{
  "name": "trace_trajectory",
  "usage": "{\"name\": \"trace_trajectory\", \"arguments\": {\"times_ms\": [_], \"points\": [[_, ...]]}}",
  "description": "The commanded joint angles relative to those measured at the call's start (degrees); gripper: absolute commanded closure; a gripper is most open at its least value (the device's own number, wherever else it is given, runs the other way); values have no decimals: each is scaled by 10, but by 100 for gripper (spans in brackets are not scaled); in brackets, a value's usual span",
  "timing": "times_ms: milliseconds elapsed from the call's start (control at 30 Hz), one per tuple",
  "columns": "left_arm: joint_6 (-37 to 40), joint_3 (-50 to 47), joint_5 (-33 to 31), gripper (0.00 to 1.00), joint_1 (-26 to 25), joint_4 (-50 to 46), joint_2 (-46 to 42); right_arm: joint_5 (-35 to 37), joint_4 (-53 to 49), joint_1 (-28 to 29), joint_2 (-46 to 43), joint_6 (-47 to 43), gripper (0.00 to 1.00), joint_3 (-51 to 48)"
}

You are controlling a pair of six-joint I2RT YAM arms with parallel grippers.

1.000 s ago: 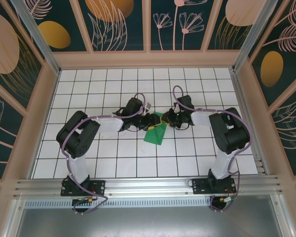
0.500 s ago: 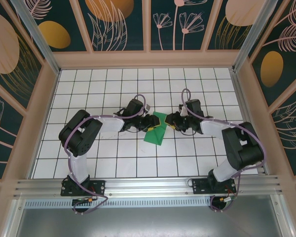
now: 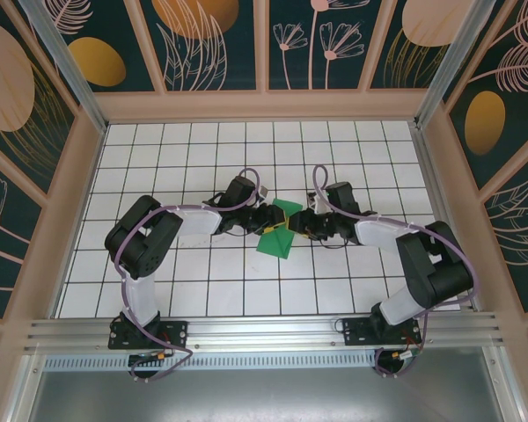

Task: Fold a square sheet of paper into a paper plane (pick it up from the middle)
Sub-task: Fold the triangle a second time at the center of the table.

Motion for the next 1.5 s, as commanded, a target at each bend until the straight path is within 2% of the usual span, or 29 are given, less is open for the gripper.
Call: {"name": "trace_trajectory", "arguments": {"times_ms": [0,33,200,300,467,733,1267,1467], "points": [[-6,10,-4,56,-2,-5,7,-2,-11,7,9,-21,65,13],[-7,10,-4,56,-2,-5,6,1,-13,6,8,-21,67,13],[-4,10,-5,57,-2,-5,-1,39,-25,2,10,-15,87,19],[-1,8,-4,57,-2,-2,-14,46,-31,1,22,-22,93,25],[-11,-6,12,56,-2,21,-39,55,-41,1,44,-42,95,37],[-13,-25,16,62,-2,24,-51,54,-46,1,80,-63,96,63],[-16,-13,22,65,-2,16,-12,63,-64,1,123,-93,96,103],[-28,-13,32,65,-2,39,-3,65,-75,0,133,-98,95,120]]}}
